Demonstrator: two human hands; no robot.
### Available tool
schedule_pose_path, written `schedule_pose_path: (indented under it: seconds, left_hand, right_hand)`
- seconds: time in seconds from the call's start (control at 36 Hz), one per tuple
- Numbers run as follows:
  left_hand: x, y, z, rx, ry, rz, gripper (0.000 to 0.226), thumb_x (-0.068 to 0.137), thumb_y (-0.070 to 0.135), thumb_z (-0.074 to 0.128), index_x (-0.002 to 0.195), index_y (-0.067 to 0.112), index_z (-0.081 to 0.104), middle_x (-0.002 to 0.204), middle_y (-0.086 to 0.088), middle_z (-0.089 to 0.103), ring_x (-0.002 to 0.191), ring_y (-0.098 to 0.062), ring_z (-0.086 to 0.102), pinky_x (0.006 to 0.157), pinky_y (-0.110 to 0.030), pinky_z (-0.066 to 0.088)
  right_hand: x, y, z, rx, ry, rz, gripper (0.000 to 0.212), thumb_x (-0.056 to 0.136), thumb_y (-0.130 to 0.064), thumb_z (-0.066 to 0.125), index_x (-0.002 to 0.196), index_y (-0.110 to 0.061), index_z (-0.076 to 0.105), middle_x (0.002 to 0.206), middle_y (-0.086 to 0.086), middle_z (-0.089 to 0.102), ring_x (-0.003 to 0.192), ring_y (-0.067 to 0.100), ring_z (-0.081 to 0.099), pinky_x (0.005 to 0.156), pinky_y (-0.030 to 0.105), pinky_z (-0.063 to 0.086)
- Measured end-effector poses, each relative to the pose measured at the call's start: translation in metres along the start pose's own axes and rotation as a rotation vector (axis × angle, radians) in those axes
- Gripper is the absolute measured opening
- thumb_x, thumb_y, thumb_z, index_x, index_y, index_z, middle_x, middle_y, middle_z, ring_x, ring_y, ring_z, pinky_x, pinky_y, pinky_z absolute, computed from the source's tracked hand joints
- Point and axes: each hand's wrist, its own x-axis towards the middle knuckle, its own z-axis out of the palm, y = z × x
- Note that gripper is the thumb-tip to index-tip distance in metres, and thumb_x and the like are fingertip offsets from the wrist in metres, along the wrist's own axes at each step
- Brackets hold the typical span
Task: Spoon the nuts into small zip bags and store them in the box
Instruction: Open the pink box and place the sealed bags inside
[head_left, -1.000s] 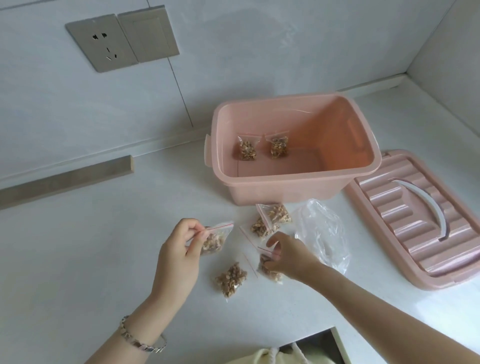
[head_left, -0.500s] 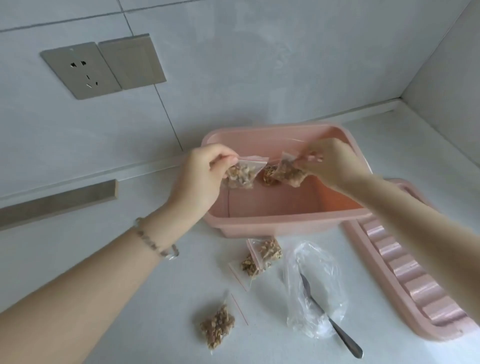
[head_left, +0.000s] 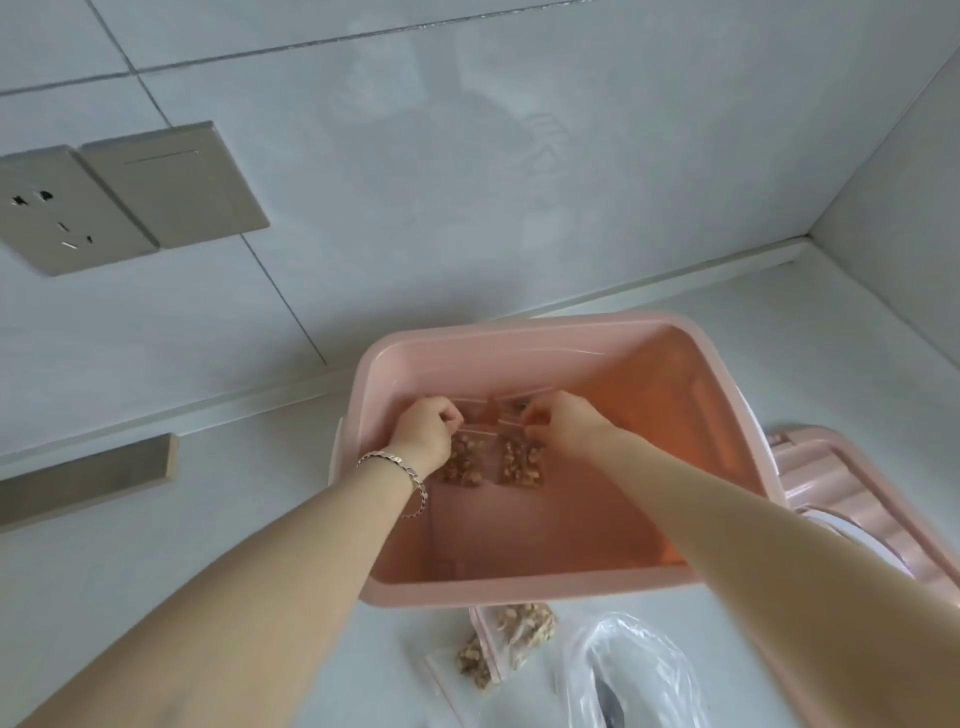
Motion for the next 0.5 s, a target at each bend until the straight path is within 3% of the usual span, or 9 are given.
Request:
schedule_pose_path:
  seconds: [0.06, 0.08, 0.14, 0.17, 0.22, 0.33, 0.42, 0.5]
  left_hand:
    - [-0.006, 0.006, -0.003, 0.030, -0.005, 0.019, 0.017, 0.091, 0.003, 0.051, 0.102, 0.011, 0.061, 0.105, -0.013, 0.061, 0.087, -0.024, 0.053, 0.076, -0.026, 0.041]
    - [-0.012, 0.010, -0.006, 0.071, -0.001, 0.049, 0.024, 0.092, 0.006, 0.052, 0.115, 0.010, 0.056, 0.114, -0.013, 0.059, 0.096, -0.024, 0.055, 0.080, -0.024, 0.039]
    - [-0.030, 0.021, -0.017, 0.122, 0.029, 0.133, 0.036, 0.092, 0.009, 0.052, 0.127, 0.013, 0.048, 0.116, -0.008, 0.057, 0.104, -0.022, 0.054, 0.083, -0.023, 0.037]
    - [-0.042, 0.026, -0.022, 0.125, 0.032, 0.173, 0.038, 0.092, 0.010, 0.052, 0.129, 0.015, 0.046, 0.111, -0.006, 0.057, 0.098, -0.020, 0.055, 0.079, -0.023, 0.039]
    - [-0.073, 0.030, -0.034, 0.063, 0.022, 0.254, 0.034, 0.091, 0.011, 0.054, 0.122, 0.022, 0.049, 0.104, 0.002, 0.056, 0.087, -0.014, 0.056, 0.068, -0.021, 0.041]
    - [-0.153, 0.009, -0.058, -0.128, -0.029, 0.452, 0.024, 0.090, 0.009, 0.056, 0.099, 0.032, 0.055, 0.103, 0.017, 0.060, 0.089, 0.006, 0.058, 0.073, -0.001, 0.039]
    - [-0.205, -0.026, -0.062, -0.182, 0.040, 0.567, 0.020, 0.088, 0.012, 0.058, 0.093, 0.030, 0.062, 0.092, 0.017, 0.066, 0.086, -0.002, 0.062, 0.073, -0.010, 0.045]
    - [-0.229, -0.066, -0.049, -0.152, 0.063, 0.559, 0.016, 0.084, 0.014, 0.060, 0.088, 0.030, 0.062, 0.094, 0.021, 0.063, 0.082, -0.003, 0.061, 0.065, -0.009, 0.044]
  right_hand:
    - [-0.007, -0.002, -0.003, -0.009, 0.038, 0.000, 0.028, 0.087, -0.013, 0.060, 0.114, -0.016, 0.063, 0.118, 0.006, 0.063, 0.105, 0.022, 0.059, 0.079, 0.021, 0.040]
    - [-0.014, -0.004, -0.005, -0.015, 0.056, -0.008, 0.030, 0.086, -0.012, 0.059, 0.115, -0.017, 0.062, 0.118, 0.006, 0.063, 0.105, 0.023, 0.059, 0.081, 0.023, 0.042]
    - [-0.033, -0.012, -0.011, -0.029, 0.074, -0.041, 0.029, 0.085, -0.010, 0.057, 0.113, -0.018, 0.063, 0.116, 0.006, 0.063, 0.105, 0.024, 0.059, 0.085, 0.028, 0.045]
    - [-0.046, -0.017, -0.014, -0.033, 0.076, -0.065, 0.029, 0.085, -0.010, 0.057, 0.111, -0.017, 0.063, 0.115, 0.006, 0.064, 0.105, 0.024, 0.058, 0.087, 0.030, 0.046]
    - [-0.078, -0.027, -0.018, -0.021, 0.083, -0.124, 0.027, 0.084, -0.011, 0.059, 0.110, -0.016, 0.064, 0.113, 0.004, 0.064, 0.105, 0.021, 0.058, 0.091, 0.032, 0.045]
    - [-0.155, -0.049, -0.014, 0.085, 0.105, -0.224, 0.021, 0.087, -0.014, 0.057, 0.106, -0.018, 0.066, 0.097, -0.006, 0.066, 0.088, 0.008, 0.060, 0.084, 0.023, 0.048]
    - [-0.200, -0.059, 0.007, 0.108, 0.133, -0.285, 0.020, 0.086, -0.013, 0.057, 0.101, -0.019, 0.069, 0.084, -0.004, 0.069, 0.074, 0.008, 0.061, 0.073, 0.021, 0.050]
    - [-0.219, -0.058, 0.042, 0.135, 0.089, -0.197, 0.013, 0.084, -0.022, 0.059, 0.092, -0.021, 0.069, 0.079, -0.006, 0.067, 0.073, 0.010, 0.062, 0.074, 0.027, 0.051]
